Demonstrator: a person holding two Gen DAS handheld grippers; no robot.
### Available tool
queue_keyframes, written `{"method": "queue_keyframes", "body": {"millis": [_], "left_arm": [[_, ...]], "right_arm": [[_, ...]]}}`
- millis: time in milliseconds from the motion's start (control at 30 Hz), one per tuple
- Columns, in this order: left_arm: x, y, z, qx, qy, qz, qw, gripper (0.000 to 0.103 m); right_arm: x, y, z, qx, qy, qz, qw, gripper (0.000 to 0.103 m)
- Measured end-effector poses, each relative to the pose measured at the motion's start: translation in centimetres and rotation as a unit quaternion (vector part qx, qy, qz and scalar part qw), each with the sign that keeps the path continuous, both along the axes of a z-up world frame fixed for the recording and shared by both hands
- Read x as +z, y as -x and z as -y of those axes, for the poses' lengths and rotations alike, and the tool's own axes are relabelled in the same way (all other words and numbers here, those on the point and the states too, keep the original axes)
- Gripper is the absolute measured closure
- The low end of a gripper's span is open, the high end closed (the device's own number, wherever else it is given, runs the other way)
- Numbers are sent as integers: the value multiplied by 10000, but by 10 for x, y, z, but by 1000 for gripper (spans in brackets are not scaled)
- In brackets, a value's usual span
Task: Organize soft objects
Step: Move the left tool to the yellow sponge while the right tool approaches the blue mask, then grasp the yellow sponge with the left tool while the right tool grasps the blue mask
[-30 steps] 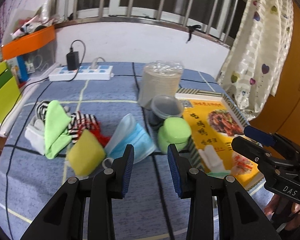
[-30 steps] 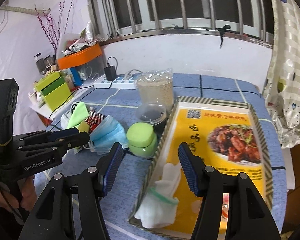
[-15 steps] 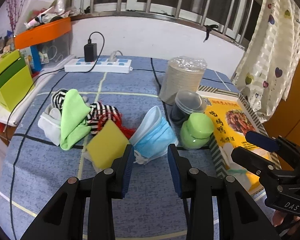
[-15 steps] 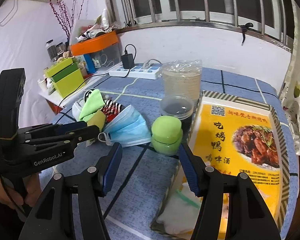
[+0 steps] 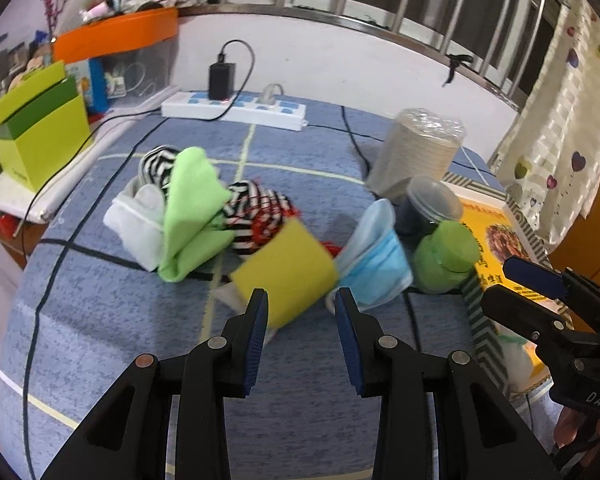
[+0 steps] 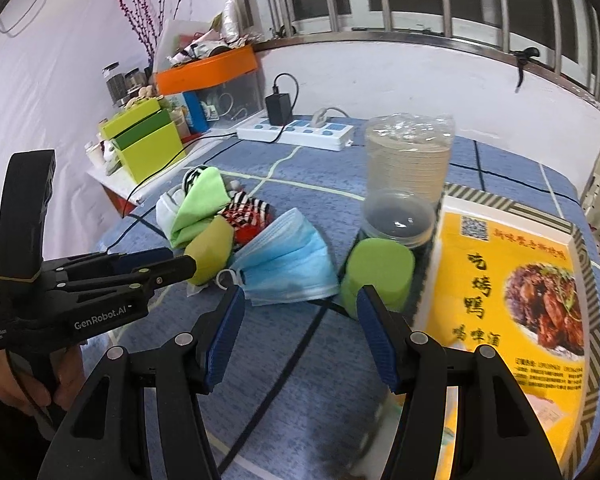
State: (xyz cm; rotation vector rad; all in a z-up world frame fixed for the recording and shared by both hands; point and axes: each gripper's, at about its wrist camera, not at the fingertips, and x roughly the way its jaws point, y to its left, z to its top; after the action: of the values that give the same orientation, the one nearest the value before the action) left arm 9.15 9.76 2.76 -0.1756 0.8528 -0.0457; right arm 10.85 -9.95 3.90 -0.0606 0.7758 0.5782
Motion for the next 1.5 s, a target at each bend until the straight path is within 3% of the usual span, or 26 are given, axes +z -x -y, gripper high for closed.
{"method": "queue_keyframes", "body": {"millis": [200,600,933,1500], "left_arm": [[-8,-4,-16,99,167,-72,9998,69],[-15,-25,-13,-260,442,-17,9987,62],[-23,-32,-32,33,513,-13,9987,62],[-37,-33,-40,-168,246,-94,9995,57]], "right_arm": [[-8,-3,-15,178,40,-102,9998,44],[-15,-11,-19,144,109,-220,9996,44],[-19,-15,-26,201,139,-277,9993,44],[-41,-29,-69,592,505,-389,9962,44]]}}
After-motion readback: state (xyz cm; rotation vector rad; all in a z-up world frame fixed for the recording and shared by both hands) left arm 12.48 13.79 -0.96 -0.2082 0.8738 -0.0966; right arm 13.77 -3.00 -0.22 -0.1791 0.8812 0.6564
